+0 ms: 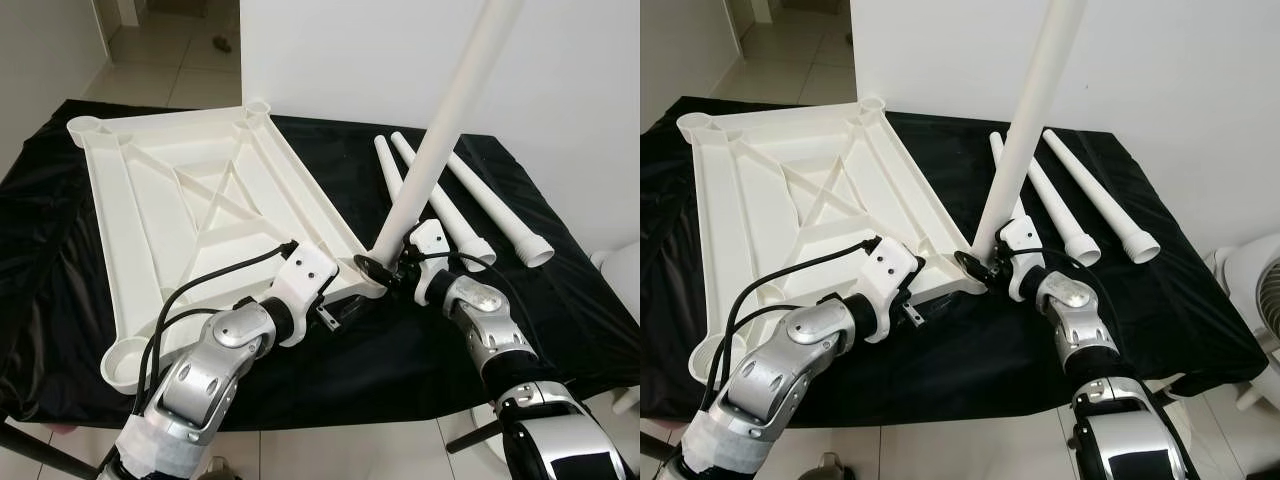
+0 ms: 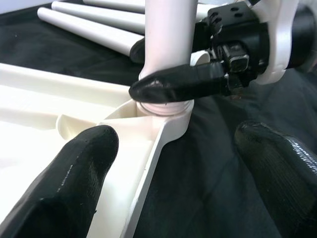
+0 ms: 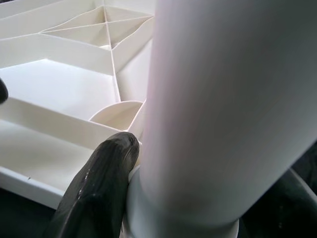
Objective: Building children table
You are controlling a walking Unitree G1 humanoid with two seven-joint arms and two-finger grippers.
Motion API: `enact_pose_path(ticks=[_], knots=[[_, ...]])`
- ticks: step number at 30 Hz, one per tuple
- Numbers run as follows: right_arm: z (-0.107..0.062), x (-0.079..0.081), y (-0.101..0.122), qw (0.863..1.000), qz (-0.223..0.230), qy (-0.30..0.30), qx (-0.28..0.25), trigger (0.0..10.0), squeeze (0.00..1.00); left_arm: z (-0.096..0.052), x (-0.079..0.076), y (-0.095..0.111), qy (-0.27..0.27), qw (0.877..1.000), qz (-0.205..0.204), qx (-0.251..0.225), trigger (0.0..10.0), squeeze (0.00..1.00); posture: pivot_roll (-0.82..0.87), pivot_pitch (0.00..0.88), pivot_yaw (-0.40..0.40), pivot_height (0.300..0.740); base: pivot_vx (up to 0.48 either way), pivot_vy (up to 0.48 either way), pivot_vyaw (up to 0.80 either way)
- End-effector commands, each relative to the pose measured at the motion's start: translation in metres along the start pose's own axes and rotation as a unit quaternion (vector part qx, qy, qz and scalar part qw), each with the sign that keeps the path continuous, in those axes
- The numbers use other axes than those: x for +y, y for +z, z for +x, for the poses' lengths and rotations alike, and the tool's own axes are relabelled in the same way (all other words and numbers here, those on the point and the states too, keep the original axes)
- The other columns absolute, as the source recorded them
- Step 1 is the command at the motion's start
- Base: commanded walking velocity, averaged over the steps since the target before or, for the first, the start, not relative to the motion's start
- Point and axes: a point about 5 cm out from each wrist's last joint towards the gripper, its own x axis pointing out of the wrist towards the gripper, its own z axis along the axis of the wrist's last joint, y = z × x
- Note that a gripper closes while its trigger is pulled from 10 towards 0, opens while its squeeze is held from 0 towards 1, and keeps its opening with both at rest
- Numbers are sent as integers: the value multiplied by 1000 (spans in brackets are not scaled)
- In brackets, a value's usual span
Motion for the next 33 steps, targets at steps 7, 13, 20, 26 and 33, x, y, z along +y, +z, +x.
enact_pose_path(ticks=[7,13,20,26,33], knots=[[0,22,-19,995,62,-73,22,0,0,3,-6,-10,0,1000,-13,12,10000,0,69,69,-97,740,0,0,0],[11,37,-18,980,115,-163,17,0,0,3,-4,-12,4,1000,-20,16,10000,0,64,73,-92,740,0,0,0],[23,46,-8,947,138,-289,0,0,0,4,4,-9,15,1000,-14,13,10000,0,70,68,-88,740,0,0,0],[25,48,14,945,153,-285,-55,4549,165,3,9,-6,26,1000,-13,8,10000,0,73,53,-77,740,0,0,0],[16,42,24,946,135,-282,-86,10000,1000,2,13,-6,29,1000,-3,11,10000,0,73,39,-77,740,0,0,0]])
